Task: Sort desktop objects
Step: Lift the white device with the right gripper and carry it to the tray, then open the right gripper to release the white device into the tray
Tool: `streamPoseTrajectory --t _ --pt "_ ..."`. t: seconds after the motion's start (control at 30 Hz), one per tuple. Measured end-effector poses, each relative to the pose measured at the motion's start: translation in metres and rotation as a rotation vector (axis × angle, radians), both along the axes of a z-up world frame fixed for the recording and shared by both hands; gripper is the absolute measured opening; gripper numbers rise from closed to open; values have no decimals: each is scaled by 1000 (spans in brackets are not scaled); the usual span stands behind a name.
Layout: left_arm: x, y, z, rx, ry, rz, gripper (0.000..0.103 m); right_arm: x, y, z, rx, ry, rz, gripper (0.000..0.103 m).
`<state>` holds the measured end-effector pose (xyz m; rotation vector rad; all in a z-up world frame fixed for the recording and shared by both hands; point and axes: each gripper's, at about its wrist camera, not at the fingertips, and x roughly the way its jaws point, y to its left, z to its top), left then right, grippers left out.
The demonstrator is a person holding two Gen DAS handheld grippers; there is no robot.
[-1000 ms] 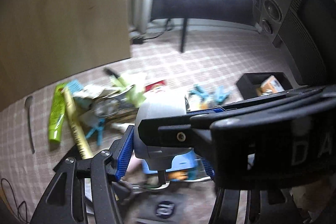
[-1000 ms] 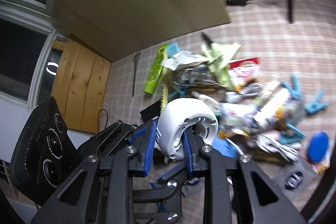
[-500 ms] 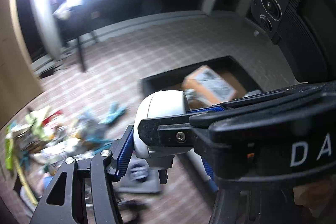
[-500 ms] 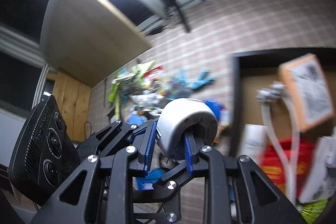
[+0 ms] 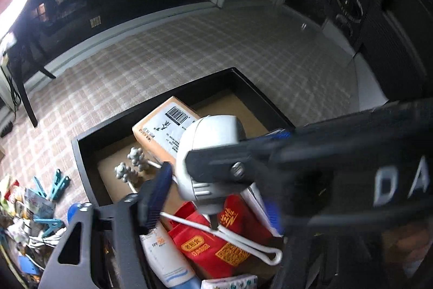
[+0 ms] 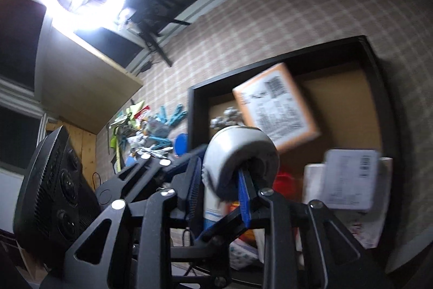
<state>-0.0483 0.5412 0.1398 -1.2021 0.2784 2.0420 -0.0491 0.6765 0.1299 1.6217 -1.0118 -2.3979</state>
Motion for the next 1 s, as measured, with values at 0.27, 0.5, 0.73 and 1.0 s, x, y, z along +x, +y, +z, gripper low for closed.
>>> streamPoseTrajectory --t 0.27,0.5,0.73,1.0 --pt "6 2 7 -27 53 56 76 15 24 23 69 52 -27 39" --pt "19 -13 19 -26 94 76 76 21 10 30 181 65 0 39" --pt "24 -32 25 -34 115 107 76 25 -12 37 264 88 32 39" --pt "29 -58 33 -31 141 145 76 25 -37 41 291 108 51 39"
